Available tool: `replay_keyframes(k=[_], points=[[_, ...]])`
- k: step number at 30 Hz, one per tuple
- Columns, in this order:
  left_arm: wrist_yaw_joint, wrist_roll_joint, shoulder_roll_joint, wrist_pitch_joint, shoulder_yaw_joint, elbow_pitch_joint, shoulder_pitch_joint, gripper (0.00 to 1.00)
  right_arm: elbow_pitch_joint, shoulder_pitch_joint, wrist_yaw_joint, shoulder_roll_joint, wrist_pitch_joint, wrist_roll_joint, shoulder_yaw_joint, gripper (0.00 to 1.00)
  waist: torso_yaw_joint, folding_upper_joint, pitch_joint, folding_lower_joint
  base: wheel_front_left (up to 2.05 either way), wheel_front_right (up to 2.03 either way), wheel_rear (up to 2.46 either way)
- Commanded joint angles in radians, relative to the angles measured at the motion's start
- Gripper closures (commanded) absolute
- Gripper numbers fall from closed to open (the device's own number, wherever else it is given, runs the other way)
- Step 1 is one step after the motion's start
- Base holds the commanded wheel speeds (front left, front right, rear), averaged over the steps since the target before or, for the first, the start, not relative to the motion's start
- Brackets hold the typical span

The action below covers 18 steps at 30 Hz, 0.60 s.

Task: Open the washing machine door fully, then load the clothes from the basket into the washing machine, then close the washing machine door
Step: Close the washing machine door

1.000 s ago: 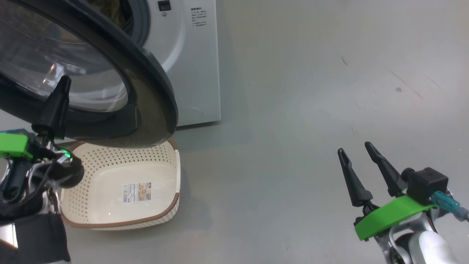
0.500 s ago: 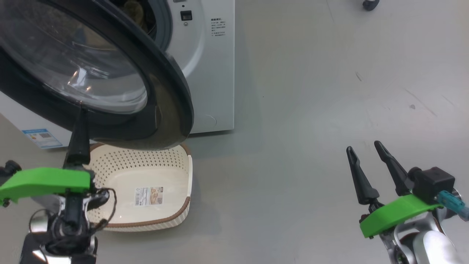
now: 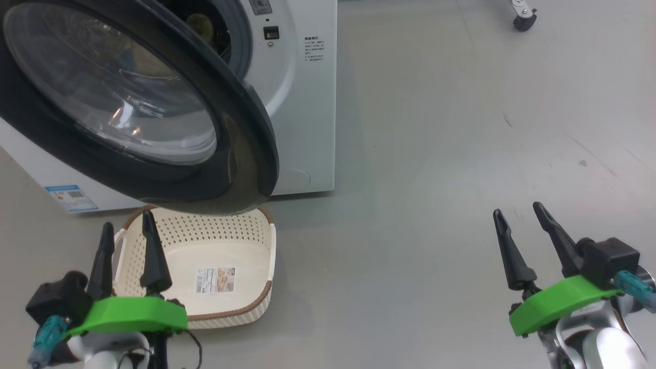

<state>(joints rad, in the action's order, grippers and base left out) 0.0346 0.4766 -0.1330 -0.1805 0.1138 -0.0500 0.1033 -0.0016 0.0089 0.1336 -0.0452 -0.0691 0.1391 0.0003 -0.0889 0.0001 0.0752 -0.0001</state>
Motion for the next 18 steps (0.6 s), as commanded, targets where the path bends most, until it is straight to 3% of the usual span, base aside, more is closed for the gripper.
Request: replay_keyframes(k=[1,10,18], points=[[0.007,-0.018,-0.029,-0.010,-0.029,0.041,0.021,0.00,-0.039,-0.020,-0.003,-0.005,0.000,-0.010,0.015,0.00,0.001,-0.0001,-0.001,0.0001,0.00,0.00,0.00],[0.102,-0.155,-0.057,0.003,0.017,0.100,-0.072,0.00,-0.052,0.003,-0.003,-0.005,0.013,-0.026,0.008,0.00,0.012,-0.0001,-0.010,0.0001,0.00,0.00,0.00],[0.130,-0.178,-0.059,0.028,0.037,0.139,-0.115,0.00,-0.059,0.016,-0.003,-0.005,0.021,-0.030,0.008,0.00,0.016,-0.0001,-0.019,0.0001,0.00,0.00,0.00]])
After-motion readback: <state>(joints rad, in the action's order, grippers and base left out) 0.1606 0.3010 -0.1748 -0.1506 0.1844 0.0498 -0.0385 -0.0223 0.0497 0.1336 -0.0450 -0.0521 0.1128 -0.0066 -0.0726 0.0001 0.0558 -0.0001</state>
